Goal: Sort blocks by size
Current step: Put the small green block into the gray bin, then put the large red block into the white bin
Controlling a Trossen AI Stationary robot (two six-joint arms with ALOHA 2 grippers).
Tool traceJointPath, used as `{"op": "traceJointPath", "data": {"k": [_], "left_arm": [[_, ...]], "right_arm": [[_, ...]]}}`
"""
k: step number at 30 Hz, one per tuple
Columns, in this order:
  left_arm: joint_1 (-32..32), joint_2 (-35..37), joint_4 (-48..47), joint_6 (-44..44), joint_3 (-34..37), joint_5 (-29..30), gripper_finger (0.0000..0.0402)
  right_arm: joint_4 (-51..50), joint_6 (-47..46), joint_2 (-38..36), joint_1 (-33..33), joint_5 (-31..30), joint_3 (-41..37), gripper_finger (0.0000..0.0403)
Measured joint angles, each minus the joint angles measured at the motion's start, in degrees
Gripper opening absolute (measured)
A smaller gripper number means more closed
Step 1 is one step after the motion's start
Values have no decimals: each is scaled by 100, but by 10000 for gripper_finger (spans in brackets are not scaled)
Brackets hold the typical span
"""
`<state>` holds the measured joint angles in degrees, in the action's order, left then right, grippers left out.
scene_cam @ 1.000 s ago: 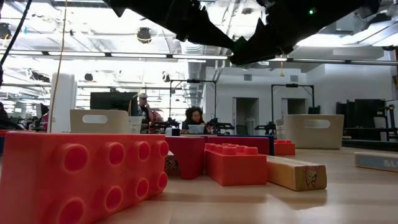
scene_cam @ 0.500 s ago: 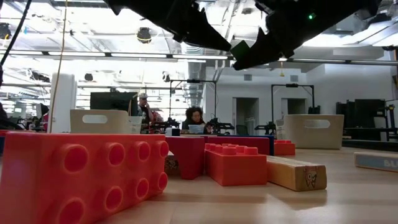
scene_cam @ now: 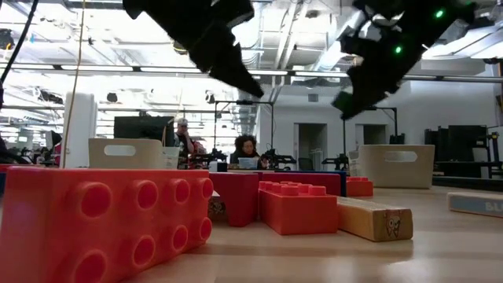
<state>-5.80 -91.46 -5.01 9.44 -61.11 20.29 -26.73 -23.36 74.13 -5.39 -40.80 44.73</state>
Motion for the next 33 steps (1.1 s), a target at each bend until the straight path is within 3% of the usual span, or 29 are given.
{"op": "traceJointPath", "data": {"k": [4,11,19,25,33], "left_arm": [[-10,-14,117,-187,340,1,167],[-257,59,362,-210,774,343,167],[-543,56,1089,-346,1370,544,167],[-619,188,911,-478,1454,702,167],[-619,522,841,-521,1447,708,167]], "right_arm": [[-789,-403,-216,902,-12,0,61],[-1378,-295,-376,2242,224,0,61],[-1566,483,-32,3884,1744,-2,65],[-1583,877,126,4280,2140,-3,117],[-1995,986,-52,4250,2147,185,205]]}}
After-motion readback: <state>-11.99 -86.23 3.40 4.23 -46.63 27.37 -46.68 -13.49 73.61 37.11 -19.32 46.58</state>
